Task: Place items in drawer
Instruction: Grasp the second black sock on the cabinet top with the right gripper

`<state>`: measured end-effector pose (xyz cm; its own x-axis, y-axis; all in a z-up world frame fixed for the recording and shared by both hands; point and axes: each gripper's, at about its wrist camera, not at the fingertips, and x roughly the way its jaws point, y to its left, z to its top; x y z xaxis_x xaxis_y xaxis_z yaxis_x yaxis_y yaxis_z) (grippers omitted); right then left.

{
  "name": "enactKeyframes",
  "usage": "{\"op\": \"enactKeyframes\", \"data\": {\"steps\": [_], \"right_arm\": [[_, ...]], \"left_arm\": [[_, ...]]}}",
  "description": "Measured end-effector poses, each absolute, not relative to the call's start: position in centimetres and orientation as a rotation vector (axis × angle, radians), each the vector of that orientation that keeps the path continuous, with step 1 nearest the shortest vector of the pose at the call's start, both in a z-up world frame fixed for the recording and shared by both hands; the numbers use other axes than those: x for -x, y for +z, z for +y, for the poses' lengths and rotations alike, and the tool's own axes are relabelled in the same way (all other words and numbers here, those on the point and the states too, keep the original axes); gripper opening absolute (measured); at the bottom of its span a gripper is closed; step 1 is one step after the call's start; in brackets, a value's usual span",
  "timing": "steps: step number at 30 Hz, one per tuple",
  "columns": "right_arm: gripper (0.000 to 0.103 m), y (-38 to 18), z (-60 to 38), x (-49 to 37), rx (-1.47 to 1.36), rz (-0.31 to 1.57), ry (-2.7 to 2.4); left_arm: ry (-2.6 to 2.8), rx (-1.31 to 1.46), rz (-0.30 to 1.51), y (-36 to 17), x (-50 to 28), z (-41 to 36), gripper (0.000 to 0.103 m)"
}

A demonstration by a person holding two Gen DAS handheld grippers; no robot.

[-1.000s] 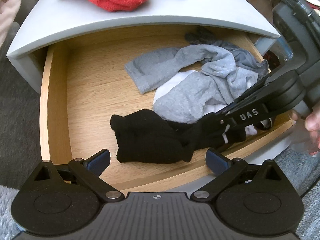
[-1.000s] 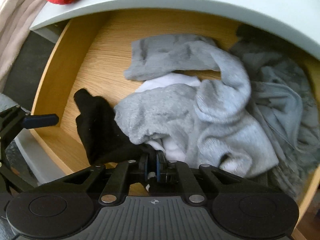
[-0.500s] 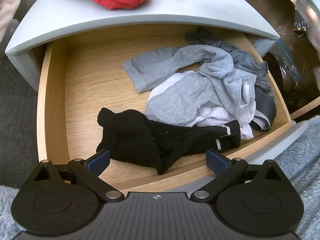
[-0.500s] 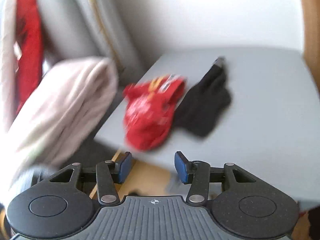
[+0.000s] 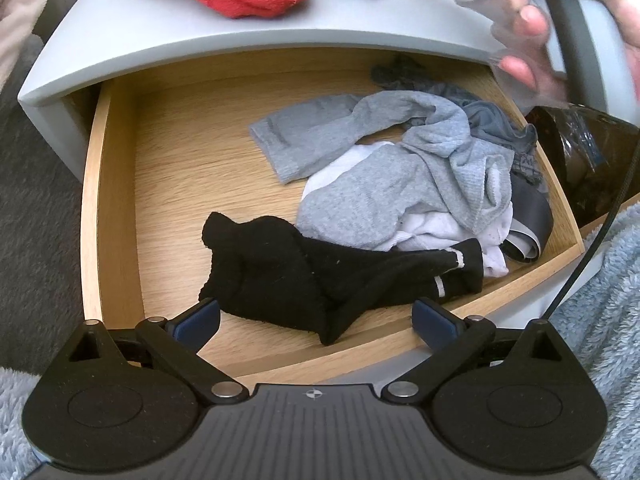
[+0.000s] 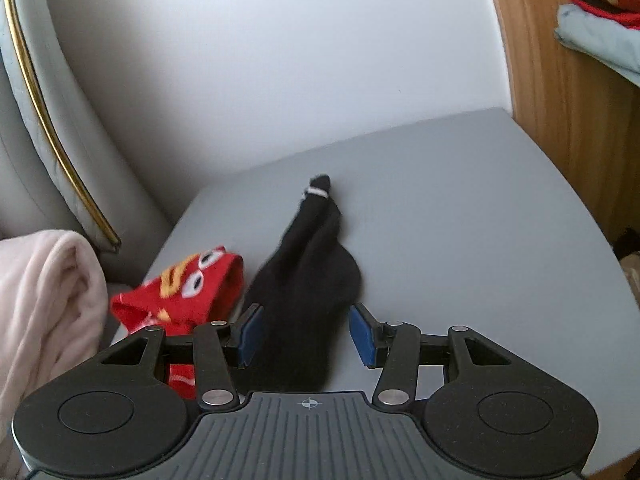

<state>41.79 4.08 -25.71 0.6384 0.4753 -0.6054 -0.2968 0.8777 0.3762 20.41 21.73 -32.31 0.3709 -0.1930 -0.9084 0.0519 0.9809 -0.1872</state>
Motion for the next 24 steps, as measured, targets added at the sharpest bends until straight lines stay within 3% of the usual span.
{"op": "enactKeyframes", "data": {"steps": [14,17,24], "right_arm": [[0.044,-26.9,5.7,-41.8,-0.144,0.768,0.449],[0.037,-26.9,6.1,-41.7,-0.119,0.775,0.455],[0.007,-26.8,6.7,-41.5,-0.049,0.774,0.454]], "left_arm": [[-0.157,0.137,1.182,-32.4,-20.5,21.7,0.103],[-0.157,0.136,1.181,-32.4,-20.4,21.7,0.103],[-0.157,0.136,1.182,-32.3,-20.4,21.7,0.103]]}}
